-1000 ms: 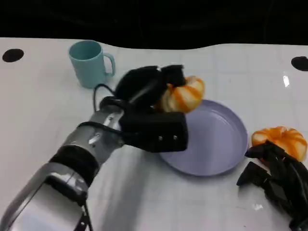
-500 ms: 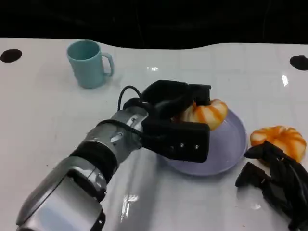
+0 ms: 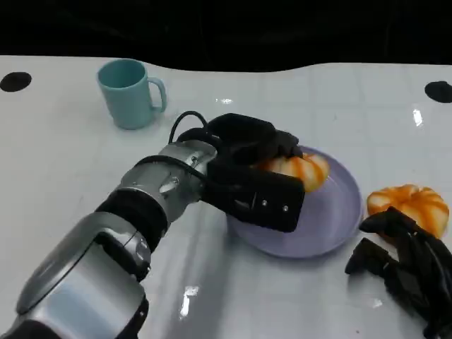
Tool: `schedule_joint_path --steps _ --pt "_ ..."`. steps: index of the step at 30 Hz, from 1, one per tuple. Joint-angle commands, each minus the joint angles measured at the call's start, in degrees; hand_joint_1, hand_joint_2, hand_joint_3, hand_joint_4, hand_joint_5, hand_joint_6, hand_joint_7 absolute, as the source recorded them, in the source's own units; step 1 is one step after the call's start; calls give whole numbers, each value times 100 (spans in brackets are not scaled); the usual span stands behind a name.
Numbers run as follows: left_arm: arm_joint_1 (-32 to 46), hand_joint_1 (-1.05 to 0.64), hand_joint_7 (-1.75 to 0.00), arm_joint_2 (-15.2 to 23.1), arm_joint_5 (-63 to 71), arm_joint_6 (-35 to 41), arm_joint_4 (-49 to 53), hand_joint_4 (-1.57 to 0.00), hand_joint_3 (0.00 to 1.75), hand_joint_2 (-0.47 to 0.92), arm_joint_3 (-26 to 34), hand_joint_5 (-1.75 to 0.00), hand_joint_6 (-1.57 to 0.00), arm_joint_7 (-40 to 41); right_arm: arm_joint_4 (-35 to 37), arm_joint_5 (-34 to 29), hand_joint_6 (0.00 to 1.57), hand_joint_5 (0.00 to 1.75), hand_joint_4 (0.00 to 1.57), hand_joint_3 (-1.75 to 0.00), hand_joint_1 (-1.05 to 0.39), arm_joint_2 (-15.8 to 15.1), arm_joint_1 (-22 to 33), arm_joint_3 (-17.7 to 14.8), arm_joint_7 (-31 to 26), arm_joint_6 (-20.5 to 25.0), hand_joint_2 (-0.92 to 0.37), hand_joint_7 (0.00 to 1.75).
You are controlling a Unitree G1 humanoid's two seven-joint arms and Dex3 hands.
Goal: Grasp the bread from the table and place it into the plate.
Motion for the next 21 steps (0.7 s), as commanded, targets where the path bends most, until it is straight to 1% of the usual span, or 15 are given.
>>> schedule_joint_path --steps 1,4,8,11,14,17,21 --pt "-191 -97 0 129 234 181 -103 -16 72 92 -193 -26 -33 -212 16 -66 58 157 64 -23 -52 -85 117 -11 -101 15 -92 128" --pt "-178 -101 0 169 257 227 -165 -12 76 92 -210 -24 -31 -282 51 21 57 159 63 -22 -51 -83 92 -43 -12 76 -92 128" --pt "-127 -100 -3 253 187 188 -281 -14 77 92 -154 -25 -36 -368 90 54 57 158 63 -22 -50 -84 79 -77 8 94 -92 127" --pt "-36 -99 -5 355 113 84 -420 -18 75 92 -89 -27 -41 -341 39 -93 58 159 64 -22 -53 -91 100 -19 -149 -13 -92 127" --pt "36 -98 -6 437 66 3 -540 -20 74 92 -45 -28 -43 -339 64 -204 59 159 65 -22 -54 -105 121 12 -216 -229 -92 127" --pt "123 -96 -6 525 16 -14 -686 -21 73 92 28 -28 -44 -366 61 -20 58 158 64 -22 -52 -89 99 -65 -47 25 -92 126" --pt "194 -94 -6 571 -60 -9 -803 -22 70 92 81 -28 -45 -397 53 -1 58 158 64 -22 -51 -97 102 -58 -29 43 -92 126"
